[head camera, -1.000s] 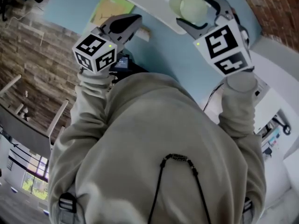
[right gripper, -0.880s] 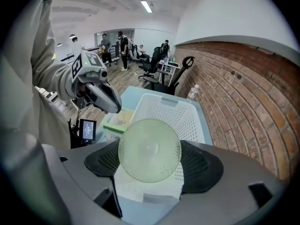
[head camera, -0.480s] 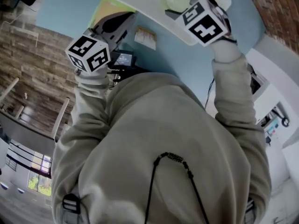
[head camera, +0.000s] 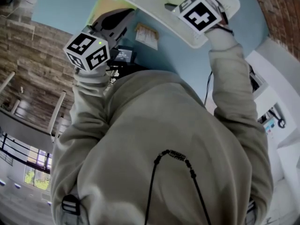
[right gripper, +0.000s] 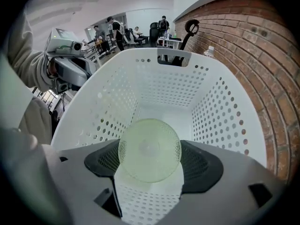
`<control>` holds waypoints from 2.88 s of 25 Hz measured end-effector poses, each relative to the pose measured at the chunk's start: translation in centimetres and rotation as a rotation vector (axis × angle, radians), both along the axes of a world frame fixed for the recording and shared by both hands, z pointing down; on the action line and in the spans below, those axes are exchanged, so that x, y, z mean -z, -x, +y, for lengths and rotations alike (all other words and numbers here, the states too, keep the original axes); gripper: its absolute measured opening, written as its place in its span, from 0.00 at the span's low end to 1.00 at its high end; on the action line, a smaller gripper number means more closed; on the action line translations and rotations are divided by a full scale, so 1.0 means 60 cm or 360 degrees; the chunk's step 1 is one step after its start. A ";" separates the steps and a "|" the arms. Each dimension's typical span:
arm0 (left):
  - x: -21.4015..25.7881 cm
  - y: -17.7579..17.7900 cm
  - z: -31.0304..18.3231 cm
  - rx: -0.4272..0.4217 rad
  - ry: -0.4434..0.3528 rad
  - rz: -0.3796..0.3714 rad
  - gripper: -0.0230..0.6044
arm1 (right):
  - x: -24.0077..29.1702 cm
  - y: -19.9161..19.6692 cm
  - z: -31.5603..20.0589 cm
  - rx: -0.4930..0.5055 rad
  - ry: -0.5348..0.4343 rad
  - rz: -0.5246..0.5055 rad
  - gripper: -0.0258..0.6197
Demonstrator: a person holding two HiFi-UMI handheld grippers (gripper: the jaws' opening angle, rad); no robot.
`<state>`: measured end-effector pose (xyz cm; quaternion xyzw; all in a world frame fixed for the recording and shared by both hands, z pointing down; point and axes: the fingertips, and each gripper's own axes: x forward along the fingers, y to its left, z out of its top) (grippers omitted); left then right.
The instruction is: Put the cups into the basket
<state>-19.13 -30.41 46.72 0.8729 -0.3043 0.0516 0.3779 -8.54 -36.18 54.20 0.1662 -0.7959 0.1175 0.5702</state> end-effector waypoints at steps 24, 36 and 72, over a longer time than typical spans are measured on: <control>-0.013 0.012 -0.024 0.0016 0.0024 -0.0013 0.03 | -0.093 -0.002 0.002 -0.0074 0.0113 0.0016 0.62; -0.027 0.000 -0.024 -0.0028 0.0027 -0.0043 0.03 | -0.107 -0.003 0.005 -0.0054 0.0092 0.0033 0.67; 0.051 -0.032 0.039 0.0016 -0.0094 -0.0023 0.03 | 0.063 -0.017 0.023 -0.0096 -0.0112 -0.0128 0.67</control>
